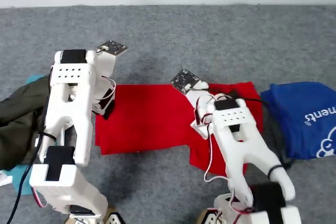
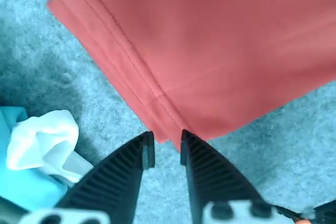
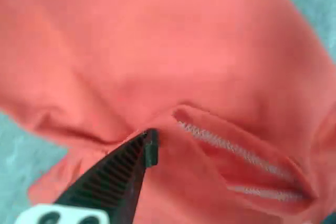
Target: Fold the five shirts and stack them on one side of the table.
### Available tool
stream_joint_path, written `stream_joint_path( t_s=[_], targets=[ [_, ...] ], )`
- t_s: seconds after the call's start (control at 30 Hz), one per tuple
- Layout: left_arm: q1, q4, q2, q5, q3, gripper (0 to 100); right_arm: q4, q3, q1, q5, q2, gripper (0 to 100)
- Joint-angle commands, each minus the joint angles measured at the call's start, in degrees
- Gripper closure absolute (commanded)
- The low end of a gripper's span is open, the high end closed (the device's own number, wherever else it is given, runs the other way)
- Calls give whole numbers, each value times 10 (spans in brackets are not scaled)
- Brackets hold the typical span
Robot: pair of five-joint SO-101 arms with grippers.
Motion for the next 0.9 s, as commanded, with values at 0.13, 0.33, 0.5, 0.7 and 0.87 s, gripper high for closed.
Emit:
stream_joint_path(
  t_s=[0.13,0.33,0.5,0.7,0.87],
  targets=[
    [-1,13,-25,-6,-1,906,-110,-23,-22,-31,89,468],
    [-1,13,-25,-6,-1,906,-3,-83,-26,-40,73,468],
    [-2,13,-25,-7,10,906,180,-141,-21,-26,-29,468],
    [-1,11,-25,-8,21,906,385,-101,35,197,-102,469],
    [-3,11,-25,-8,23,906,422,-40,139,390,-102,533]
  ],
)
